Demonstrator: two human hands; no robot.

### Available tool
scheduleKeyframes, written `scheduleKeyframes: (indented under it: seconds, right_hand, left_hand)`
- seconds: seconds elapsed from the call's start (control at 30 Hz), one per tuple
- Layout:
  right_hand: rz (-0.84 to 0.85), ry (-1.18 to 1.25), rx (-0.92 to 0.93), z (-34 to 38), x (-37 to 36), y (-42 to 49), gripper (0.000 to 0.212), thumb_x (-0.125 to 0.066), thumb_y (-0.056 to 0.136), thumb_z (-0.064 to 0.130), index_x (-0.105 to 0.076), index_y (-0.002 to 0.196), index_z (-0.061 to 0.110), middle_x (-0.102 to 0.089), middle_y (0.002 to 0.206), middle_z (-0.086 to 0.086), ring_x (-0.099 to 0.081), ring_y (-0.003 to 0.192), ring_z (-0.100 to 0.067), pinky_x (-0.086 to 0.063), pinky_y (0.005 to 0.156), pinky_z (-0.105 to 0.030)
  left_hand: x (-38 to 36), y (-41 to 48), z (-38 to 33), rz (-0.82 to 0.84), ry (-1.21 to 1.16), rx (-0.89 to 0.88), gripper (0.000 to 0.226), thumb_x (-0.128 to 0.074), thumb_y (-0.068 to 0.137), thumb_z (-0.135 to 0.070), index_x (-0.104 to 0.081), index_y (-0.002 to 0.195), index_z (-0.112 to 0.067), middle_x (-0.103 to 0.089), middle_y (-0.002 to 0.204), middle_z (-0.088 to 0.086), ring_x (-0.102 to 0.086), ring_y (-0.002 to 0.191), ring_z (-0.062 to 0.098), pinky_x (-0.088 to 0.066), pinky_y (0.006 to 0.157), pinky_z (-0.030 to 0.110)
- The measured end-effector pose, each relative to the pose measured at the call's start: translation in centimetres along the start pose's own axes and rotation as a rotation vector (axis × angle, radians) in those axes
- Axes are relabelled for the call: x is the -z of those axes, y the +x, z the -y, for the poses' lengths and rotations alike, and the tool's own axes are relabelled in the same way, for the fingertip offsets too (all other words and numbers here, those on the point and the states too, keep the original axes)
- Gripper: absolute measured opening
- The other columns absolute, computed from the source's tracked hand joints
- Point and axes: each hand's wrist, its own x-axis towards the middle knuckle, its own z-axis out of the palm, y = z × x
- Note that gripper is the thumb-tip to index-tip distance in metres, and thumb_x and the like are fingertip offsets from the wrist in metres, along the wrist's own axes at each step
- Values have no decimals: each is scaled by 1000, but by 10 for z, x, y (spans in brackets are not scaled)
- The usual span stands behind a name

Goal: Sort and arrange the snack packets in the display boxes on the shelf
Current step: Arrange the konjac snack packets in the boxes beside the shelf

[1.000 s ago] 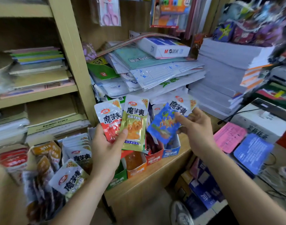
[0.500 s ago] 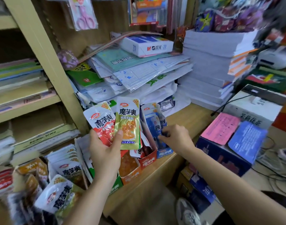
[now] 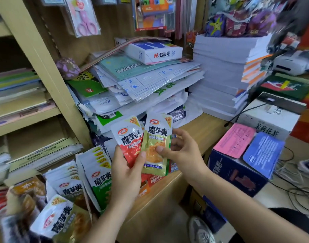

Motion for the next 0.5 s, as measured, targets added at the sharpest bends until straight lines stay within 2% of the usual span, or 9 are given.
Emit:
scheduleKeyframes:
  seconds: [0.1,0.17,0.23,0.37,0.43,0.5]
  right_hand:
    - [80,127,-58,3,1,-2,49,-80,80,13,-59,124,10,-75,103,-13,-73,95,-34,-61,81,-49]
    - [144,192,-91,5,-2,-3,35,-70,89,6,-58,122,5,-75,104,-16,-73,96,-34,-61,81,-46]
    - [213,241,-139,6,-6,-2,31,-64,94,3,-56,123,2,-74,108,-20,-72,101,-35,-59,88,-48]
    - [365,284,-227,11,-14,-1,29,-60,94,1,-59,122,-4,-71,114,-22,-70,102,-33,-58,92,-47]
    - [358,275,-227,12,-20,-1,24,-61,93,1,-64,117,-4,-73,109,-18,-71,96,-29,-60,85,-41]
    - [256,258,-213,12,-28,-1,17,-63,92,-1,-69,108,-1,-75,100,-15,-72,89,-26,-61,74,-34]
  left_hand:
    - [2,2,-3,49,-81,88,34,-70,91,-19,-60,123,-23,-74,112,-1,-72,102,19,-58,86,48]
    - [4,3,-7,63,-187,182,32,-69,89,-25,-64,120,-21,-76,109,1,-74,99,23,-58,85,48]
    - [9,4,-11,59,-253,251,23,-65,92,-25,-67,115,-21,-77,106,3,-74,96,25,-58,82,44]
    - [30,5,-12,55,-149,233,20,-67,89,-13,-69,108,-18,-77,101,3,-74,95,26,-58,83,49]
    - [41,3,-12,50,-110,202,20,-69,88,-7,-69,106,-16,-77,102,4,-74,96,25,-57,88,53]
    - [54,1,-12,-10,-54,139,19,-71,88,-5,-70,104,-15,-77,100,3,-74,96,22,-57,89,52]
